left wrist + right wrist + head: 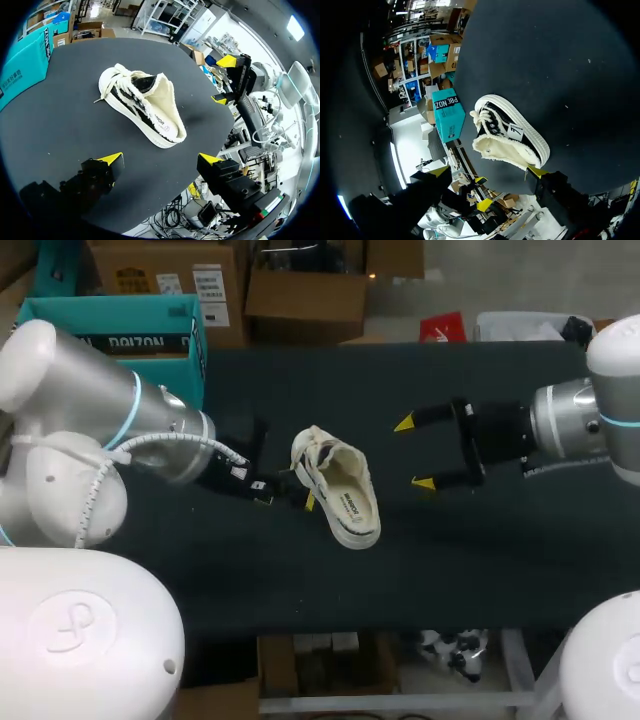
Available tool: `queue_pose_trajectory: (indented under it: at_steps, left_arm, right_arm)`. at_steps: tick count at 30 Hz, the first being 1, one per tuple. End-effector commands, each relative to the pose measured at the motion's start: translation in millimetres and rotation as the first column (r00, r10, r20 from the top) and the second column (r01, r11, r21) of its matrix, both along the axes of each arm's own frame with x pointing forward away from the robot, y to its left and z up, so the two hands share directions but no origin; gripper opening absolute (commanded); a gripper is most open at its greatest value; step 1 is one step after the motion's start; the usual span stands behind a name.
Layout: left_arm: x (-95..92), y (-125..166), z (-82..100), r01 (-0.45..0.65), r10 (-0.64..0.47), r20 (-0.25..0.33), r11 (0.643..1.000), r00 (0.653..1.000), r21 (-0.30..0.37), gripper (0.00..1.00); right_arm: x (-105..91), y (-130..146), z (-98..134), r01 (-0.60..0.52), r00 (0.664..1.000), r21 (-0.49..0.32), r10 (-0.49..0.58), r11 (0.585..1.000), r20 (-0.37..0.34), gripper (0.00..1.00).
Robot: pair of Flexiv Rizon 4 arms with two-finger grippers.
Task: Open the shoe tongue, take the insole out of the shoe, put the insole back into the shoe, and pack the shoe into the shoebox
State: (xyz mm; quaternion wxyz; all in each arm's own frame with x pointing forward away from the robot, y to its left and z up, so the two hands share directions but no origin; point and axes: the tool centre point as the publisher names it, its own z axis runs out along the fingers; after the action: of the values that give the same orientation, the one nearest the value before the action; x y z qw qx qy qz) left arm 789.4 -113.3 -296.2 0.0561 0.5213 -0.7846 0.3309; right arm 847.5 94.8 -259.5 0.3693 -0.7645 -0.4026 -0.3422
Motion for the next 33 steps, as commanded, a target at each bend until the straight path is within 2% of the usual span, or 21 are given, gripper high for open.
queue_pose_trajectory:
  at_steps: [1,2,6,9,12,14,15,16,24,25,26,29,30,32,33]
  left_arm:
    - [-4.7,-10,-9.4,-0.221,0.219,0.029,0.971,0.975,0.095,1.00]
    - [-4.0,-8,-9.6,-0.230,0.229,0.019,0.968,0.973,0.100,1.00]
    - [1.4,-4,-10.0,-0.282,0.284,0.003,0.951,0.959,0.129,1.00]
    - [5.3,-4,-7.5,-0.292,0.298,-0.025,0.945,0.954,0.146,1.00]
    - [11.5,-7,-7.3,-0.320,0.333,-0.060,0.933,0.941,0.162,1.00]
    - [18.1,-9,-7.6,-0.355,0.372,-0.104,0.923,0.923,0.151,1.00]
    - [23.5,-10,-7.3,-0.375,0.393,-0.099,0.914,0.914,0.157,1.00]
    - [26.6,-10,-6.9,-0.366,0.384,-0.085,0.914,0.919,0.177,1.00]
    - [26.6,-10,-6.9,-0.366,0.384,-0.085,0.914,0.919,0.177,1.00]
    - [29.3,-14,-10.7,-0.414,0.435,-0.086,0.890,0.896,0.191,1.00]
    - [29.6,-18,-13.7,-0.429,0.451,-0.095,0.883,0.887,0.190,1.00]
    - [29.7,-25,-21.7,-0.491,0.516,-0.114,0.850,0.849,0.191,1.00]
    - [30.8,-28,-25.7,-0.527,0.552,-0.105,0.827,0.827,0.197,1.00]
    - [31.4,-30,-29.9,-0.548,0.575,-0.107,0.811,0.811,0.203,1.00]
    - [31.1,-32,-32.8,-0.563,0.590,-0.101,0.800,0.801,0.208,1.00]
  right_arm:
    - [11.8,-2,10,-0.094,0.995,-0.015,0.094,0.995,-0.033,1.00]
    - [14.4,-2,11,-0.142,0.990,-0.006,0.142,0.990,-0.026,1.00]
    - [22.5,-1,12,-0.206,0.978,-0.018,0.205,0.978,-0.046,1.00]
    - [25.0,-2,13,-0.286,0.958,-0.016,0.285,0.958,-0.028,1.00]
    - [26.6,-8,12,-0.384,0.924,-0.007,0.383,0.924,-0.006,1.00]
    - [27.4,-9,12,-0.438,0.899,-0.051,0.438,0.897,-0.006,1.00]
    - [26.7,-9,12,-0.447,0.894,-0.062,0.447,0.892,-0.010,1.00]
    - [25.1,-9,14,-0.378,0.926,-0.097,0.377,0.921,-0.032,1.00]
    - [25.1,-9,14,-0.378,0.926,-0.097,0.377,0.921,-0.032,1.00]
    - [25.4,-13,14,-0.372,0.928,-0.116,0.373,0.921,-0.014,1.00]
    - [25.1,-17,14,-0.379,0.923,-0.134,0.385,0.916,0.023,1.00]
    - [22.7,-29,15,-0.445,0.873,-0.214,0.474,0.870,0.116,1.00]
    - [21.8,-34,15,-0.500,0.826,-0.246,0.542,0.831,0.152,1.00]
    - [21.8,-40,14,-0.518,0.801,-0.278,0.573,0.809,0.173,1.00]
    - [21.9,-45,13,-0.559,0.758,-0.303,0.624,0.772,0.192,1.00]
